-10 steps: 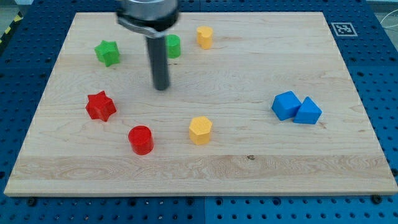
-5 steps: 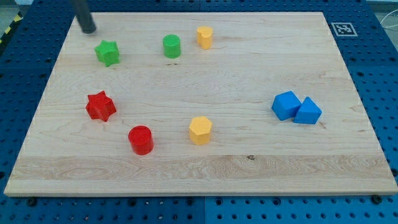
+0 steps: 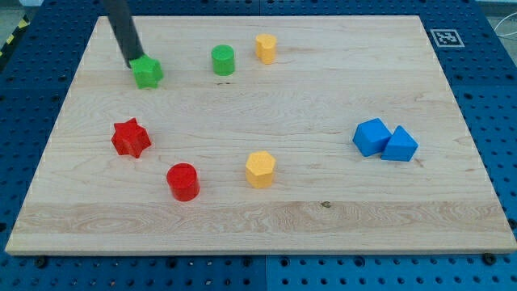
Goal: Move green star to center
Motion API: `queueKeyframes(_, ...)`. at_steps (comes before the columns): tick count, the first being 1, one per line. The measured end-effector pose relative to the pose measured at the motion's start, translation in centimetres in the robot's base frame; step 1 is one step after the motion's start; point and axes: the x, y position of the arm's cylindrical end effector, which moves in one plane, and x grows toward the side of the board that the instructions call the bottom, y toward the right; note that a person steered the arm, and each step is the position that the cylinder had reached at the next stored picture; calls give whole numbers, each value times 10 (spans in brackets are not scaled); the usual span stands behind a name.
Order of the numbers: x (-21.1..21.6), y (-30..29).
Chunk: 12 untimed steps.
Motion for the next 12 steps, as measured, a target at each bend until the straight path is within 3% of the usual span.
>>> queueKeyframes(2,35,61)
queueKeyframes(4,31,-33)
queueKeyframes(5,42,-32)
queueKeyframes(7,49,58)
queueKeyframes(8,64,65)
queueKeyframes(9,65,7)
queueKeyframes(10,88,-15)
queueKeyframes(12,75,26)
